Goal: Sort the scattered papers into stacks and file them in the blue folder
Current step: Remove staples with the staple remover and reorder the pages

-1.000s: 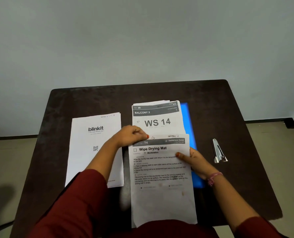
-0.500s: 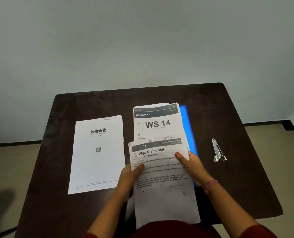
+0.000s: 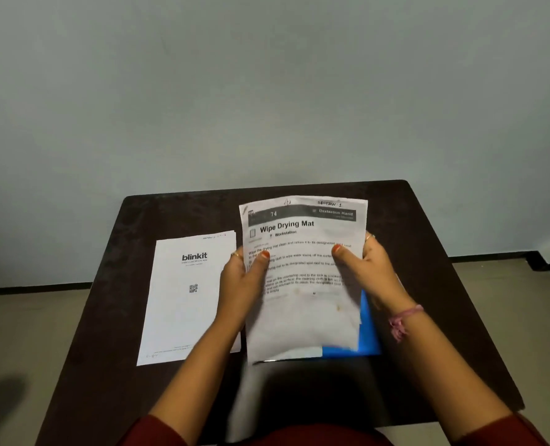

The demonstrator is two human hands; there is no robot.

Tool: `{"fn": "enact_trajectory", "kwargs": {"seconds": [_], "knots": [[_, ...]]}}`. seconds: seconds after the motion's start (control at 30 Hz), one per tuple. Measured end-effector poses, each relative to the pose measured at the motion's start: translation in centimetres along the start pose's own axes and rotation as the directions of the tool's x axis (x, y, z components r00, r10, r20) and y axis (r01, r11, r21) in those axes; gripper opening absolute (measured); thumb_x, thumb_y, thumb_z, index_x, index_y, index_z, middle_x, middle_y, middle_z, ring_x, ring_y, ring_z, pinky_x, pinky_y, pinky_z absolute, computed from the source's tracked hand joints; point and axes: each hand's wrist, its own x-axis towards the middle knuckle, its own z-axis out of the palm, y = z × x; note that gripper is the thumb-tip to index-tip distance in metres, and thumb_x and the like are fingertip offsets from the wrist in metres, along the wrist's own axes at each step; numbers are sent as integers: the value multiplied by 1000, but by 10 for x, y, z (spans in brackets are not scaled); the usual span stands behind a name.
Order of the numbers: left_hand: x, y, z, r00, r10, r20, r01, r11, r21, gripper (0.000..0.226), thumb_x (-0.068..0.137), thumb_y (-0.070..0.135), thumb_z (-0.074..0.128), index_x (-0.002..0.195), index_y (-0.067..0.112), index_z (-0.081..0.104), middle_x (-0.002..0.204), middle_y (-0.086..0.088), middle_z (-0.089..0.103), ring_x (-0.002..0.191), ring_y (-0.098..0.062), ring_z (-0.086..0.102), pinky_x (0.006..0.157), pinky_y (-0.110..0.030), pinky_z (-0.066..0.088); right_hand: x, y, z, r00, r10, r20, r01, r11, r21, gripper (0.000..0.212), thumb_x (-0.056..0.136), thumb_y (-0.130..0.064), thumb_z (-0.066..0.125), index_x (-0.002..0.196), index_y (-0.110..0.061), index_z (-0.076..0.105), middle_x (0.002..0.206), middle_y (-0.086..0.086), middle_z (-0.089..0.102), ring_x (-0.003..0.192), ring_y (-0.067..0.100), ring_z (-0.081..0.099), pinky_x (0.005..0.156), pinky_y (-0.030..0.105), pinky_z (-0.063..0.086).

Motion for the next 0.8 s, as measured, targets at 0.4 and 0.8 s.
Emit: {"fn": "enact_trajectory", "kwargs": {"seconds": [0.4, 0.8], "knots": [[23, 22, 9, 957, 286, -43, -283, 957, 60, 18, 95, 17, 56, 113, 20, 54, 99, 17, 61, 90, 6, 60, 71, -8, 49, 21, -22, 8, 965, -241, -101, 233, 968, -89, 29, 89, -5, 63, 110, -23, 55, 104, -9, 64, 94, -1, 62, 87, 21, 51], [28, -15, 11, 984, 162, -78, -164, 986, -21, 34, 88, 23, 64, 120, 18, 52, 108, 12, 63, 97, 1, 61, 75, -15, 54, 14, 0, 19, 978, -173, -120, 186, 976, 112, 29, 100, -22, 43, 129, -20, 45, 113, 1, 63, 101, 7, 65, 80, 22, 53]]}}
